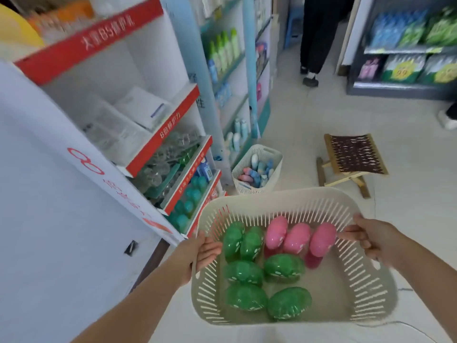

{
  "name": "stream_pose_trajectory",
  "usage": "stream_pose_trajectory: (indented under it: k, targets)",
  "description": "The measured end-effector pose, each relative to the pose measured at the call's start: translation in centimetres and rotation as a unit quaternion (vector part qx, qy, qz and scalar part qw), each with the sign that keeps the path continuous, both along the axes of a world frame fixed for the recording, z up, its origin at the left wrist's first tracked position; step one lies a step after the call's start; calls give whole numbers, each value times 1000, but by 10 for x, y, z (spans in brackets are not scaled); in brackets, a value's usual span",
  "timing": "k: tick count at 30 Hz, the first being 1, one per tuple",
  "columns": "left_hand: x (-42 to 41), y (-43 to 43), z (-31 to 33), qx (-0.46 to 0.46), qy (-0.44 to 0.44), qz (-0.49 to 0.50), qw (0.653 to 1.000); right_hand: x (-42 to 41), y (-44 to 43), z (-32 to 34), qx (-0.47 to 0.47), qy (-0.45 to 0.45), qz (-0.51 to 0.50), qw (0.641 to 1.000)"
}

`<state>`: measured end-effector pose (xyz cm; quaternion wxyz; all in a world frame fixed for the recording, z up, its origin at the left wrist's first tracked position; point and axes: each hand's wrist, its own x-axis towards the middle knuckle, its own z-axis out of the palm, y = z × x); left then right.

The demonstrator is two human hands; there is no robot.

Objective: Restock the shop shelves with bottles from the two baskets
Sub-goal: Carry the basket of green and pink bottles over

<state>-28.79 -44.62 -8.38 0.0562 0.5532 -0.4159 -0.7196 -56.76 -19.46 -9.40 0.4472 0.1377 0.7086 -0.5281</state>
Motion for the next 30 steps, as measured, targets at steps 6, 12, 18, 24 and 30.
stream_pose_trajectory:
  k: [6,12,18,24,30]
  targets:
    - [-75,-1,92,-48,56,-37,997,-55,20,95,-39,36,-44,998]
    - [-141,-12,145,-72,110,-43,990,-102,19,155,-72,99,-74,990]
    - [-215,-39,174,-59,140,-58,987,-152,5,181,-64,116,-107,985]
    - [-293,-90,180,-39,153,-68,985,-209,-36,184,-45,118,-125,984]
    - [-382,-159,182,-50,140,-88,985,-278,-98,179,-37,117,-150,981]
